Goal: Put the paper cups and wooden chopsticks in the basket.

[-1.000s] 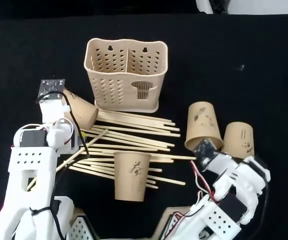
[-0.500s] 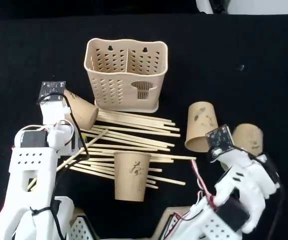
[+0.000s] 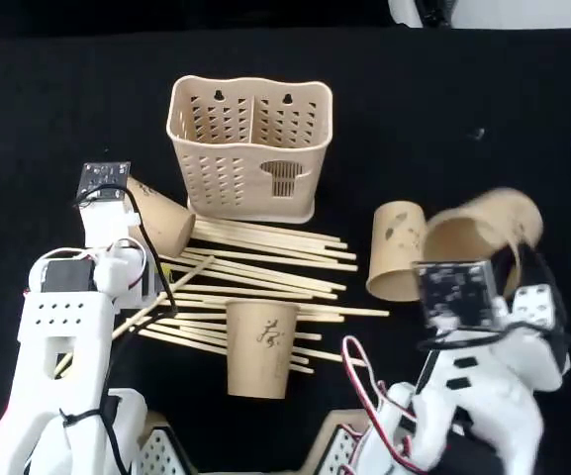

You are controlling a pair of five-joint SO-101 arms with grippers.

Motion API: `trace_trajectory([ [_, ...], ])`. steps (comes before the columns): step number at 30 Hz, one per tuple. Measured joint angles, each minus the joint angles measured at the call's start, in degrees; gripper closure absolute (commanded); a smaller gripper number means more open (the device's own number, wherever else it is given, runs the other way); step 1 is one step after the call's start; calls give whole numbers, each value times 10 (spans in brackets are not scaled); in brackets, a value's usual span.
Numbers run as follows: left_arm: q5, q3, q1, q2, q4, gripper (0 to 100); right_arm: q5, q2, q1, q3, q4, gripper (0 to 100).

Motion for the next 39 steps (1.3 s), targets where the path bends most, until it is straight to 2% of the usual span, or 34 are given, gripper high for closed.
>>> trace_trajectory([
  [9, 0, 0, 0, 0, 0, 769, -223, 389, -193, -337, 56, 988],
  [14, 0, 0, 0, 0, 0, 769, -299, 601, -271, -505, 78, 988],
  [20, 0, 0, 0, 0, 0, 769, -316, 801, -350, -771, 185, 988],
  [27, 0, 0, 0, 0, 0, 769, -337, 982, -383, -1054, 282, 988],
  [32, 0, 0, 0, 0, 0, 769, -337, 1089, -390, -1127, 309, 988],
  [39, 0, 0, 0, 0, 0, 769, -337, 1151, -390, -1145, 315, 988],
])
